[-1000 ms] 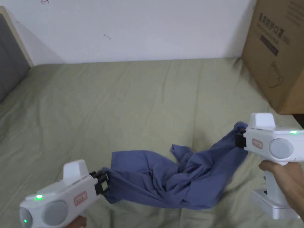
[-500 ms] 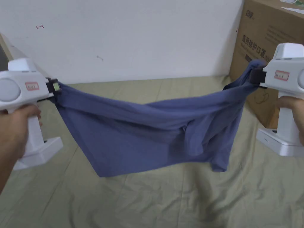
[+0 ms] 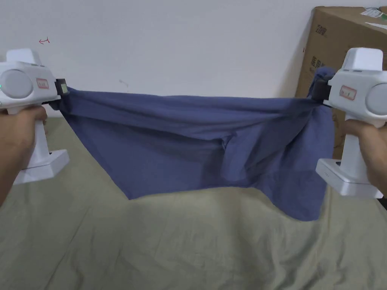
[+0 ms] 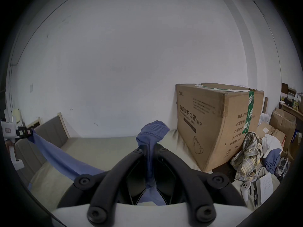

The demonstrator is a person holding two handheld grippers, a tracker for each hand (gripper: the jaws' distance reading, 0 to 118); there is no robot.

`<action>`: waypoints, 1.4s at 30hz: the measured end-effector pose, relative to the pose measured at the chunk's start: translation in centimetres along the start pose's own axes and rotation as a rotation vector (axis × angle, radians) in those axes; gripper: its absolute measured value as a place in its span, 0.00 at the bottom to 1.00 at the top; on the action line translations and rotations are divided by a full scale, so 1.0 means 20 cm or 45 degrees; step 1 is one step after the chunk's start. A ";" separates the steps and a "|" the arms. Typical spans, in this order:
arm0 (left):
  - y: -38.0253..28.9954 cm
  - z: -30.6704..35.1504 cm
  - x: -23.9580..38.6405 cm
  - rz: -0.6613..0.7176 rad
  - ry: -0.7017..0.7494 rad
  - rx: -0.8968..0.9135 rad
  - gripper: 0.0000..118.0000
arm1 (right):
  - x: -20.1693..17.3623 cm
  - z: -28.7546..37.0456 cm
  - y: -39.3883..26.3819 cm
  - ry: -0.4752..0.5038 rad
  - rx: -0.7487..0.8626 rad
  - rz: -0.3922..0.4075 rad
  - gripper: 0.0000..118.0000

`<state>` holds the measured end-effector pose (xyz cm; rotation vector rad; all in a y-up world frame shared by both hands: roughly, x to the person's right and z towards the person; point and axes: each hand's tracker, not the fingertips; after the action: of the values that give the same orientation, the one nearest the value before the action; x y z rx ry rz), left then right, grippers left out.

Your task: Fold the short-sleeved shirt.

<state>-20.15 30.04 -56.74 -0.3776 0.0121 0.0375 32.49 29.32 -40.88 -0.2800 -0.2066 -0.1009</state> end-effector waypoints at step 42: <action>-2.09 0.79 -0.43 -0.118 0.117 -0.950 0.03 | 0.17 0.78 -2.02 -0.224 -0.950 -0.149 0.09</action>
<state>-27.09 -3.30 -26.50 -1.1251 0.0729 -0.0705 27.84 -5.07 -14.92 -1.0225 -0.3567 -0.2700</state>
